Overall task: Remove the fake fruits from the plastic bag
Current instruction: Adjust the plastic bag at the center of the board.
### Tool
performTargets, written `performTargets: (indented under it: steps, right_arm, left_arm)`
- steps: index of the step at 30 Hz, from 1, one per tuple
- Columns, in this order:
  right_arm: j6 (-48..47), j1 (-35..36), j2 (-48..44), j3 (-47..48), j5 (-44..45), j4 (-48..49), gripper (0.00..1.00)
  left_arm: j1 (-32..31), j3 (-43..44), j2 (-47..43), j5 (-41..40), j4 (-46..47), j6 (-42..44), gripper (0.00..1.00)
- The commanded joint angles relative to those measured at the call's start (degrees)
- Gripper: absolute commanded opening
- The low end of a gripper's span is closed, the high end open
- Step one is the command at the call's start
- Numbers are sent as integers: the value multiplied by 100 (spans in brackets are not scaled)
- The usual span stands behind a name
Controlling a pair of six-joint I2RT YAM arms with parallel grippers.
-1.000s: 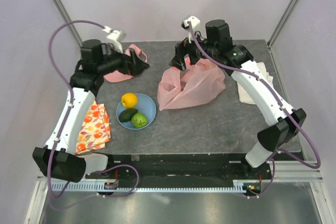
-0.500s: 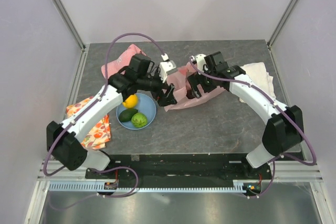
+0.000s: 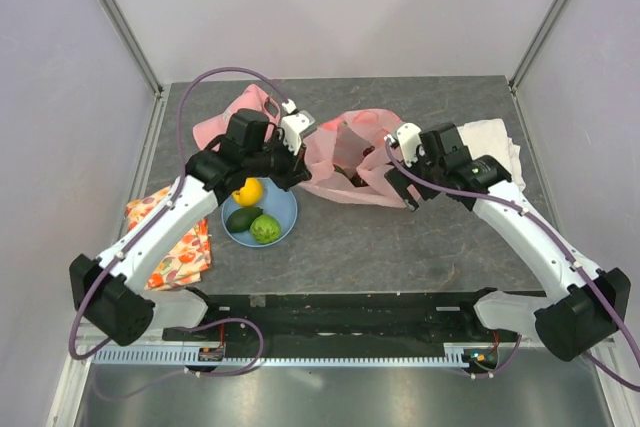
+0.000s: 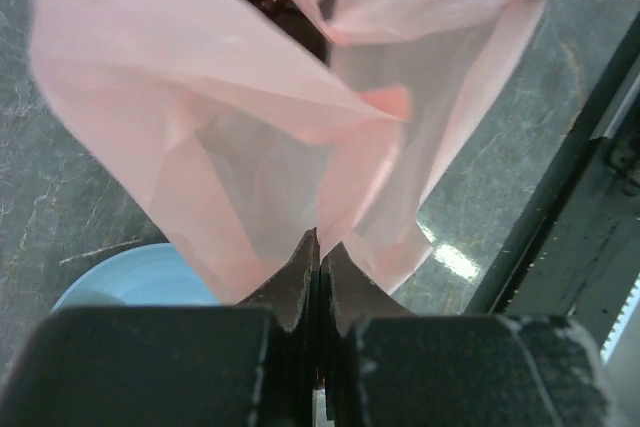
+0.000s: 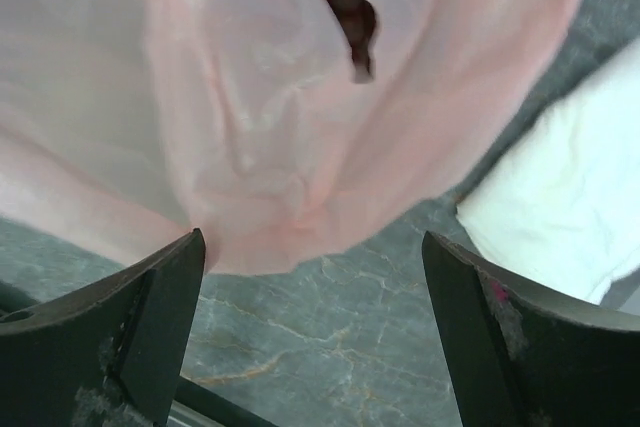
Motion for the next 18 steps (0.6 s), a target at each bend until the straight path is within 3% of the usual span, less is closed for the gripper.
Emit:
performTargets:
  steps: [1,4,6,10,13,18]
  right_arm:
    - [-300,-51,147,1160,-1389,211,94]
    - [-177,-16,682,1943,-2242,422,87]
    - [-115,63,1253,2372,-2359,476,84]
    - [-229,81,2194,2718,-2657,458,67]
    - [-580,81,2766,2648,-2921,450,60]
    - [-827,81,3627,2787,-2924,467,59]
  left_arm:
    - [-7,-133,-92,13,276,-441,2]
    - [-15,-124,23,22,399,-380,2]
    - [-7,-151,41,-74,461,-414,2]
    - [20,-177,23,-118,601,-573,2]
    - [133,-133,67,-145,637,-818,1]
    - [327,-19,137,-66,707,-1038,1]
